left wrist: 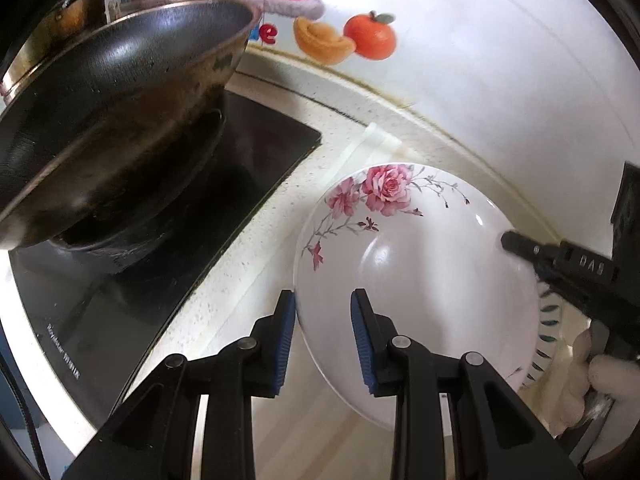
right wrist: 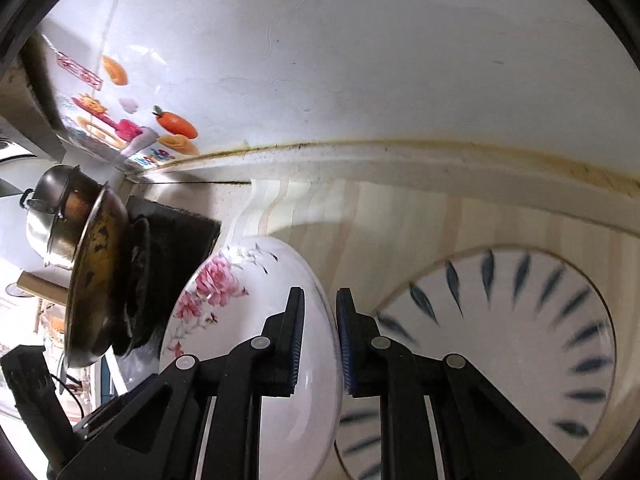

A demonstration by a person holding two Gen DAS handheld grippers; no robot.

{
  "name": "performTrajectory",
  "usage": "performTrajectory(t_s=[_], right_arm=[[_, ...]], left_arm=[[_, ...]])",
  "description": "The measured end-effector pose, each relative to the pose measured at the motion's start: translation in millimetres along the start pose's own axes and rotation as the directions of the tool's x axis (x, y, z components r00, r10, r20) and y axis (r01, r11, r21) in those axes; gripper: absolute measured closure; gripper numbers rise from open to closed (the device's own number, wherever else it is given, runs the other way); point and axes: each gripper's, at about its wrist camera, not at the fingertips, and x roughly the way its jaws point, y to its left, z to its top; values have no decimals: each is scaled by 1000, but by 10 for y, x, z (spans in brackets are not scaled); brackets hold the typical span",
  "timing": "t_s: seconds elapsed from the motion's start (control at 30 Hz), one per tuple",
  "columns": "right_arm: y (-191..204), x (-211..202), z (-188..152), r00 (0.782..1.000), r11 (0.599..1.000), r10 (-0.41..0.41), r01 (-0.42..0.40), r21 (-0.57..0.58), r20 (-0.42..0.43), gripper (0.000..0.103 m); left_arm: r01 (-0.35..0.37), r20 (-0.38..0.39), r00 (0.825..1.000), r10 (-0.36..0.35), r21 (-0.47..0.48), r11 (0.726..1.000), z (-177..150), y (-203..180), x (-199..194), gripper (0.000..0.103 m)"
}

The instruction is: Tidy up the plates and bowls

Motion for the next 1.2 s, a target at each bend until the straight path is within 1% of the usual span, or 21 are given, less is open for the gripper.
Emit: performTrajectory(t_s=[0.1, 0.2, 0.3, 0.43, 0.57, 0.73, 0.97, 1.07, 1.2], right_arm=[[-72, -239, -185, 1000, 1000, 22, -22, 20, 12, 85], [-137, -521, -424, 999, 999, 32, -32, 29, 17, 85], [-227, -787, -680, 999, 998, 34, -35, 48, 22, 85], [-444, -1239, -1097, 999, 995, 41, -44, 84, 34, 85], [-667, -1617, -1500, 999, 992, 33, -37, 117, 41, 85], [-978, -1946, -2013, 999, 987, 12, -16, 160, 30, 85], [-1349, -1982, -2560, 1000, 974, -9, 13, 226, -18, 85], [-1447, -1924, -2707, 999, 970, -17, 25, 244, -34, 85], [-1530, -1863, -2829, 998, 966, -21, 33, 256, -51, 85]], left_arm=[[49, -18, 999, -49, 0, 999, -83, -43, -153, 77], [65, -25, 998, -65, 22, 998, -226, -133, -319, 77], [87, -40, 996, -85, 46, 995, -434, -252, -484, 77], [129, -71, 990, -124, 68, 989, -731, -418, -670, 77], [166, -114, 982, -154, 102, 981, -1007, -604, -750, 77], [196, -183, 969, -167, 154, 968, -1294, -833, -692, 77], [181, -251, 960, -121, 230, 956, -1582, -1044, -470, 77], [166, -280, 956, -88, 268, 949, -1709, -1102, -383, 77], [152, -299, 952, -64, 281, 948, -1778, -1139, -275, 77]])
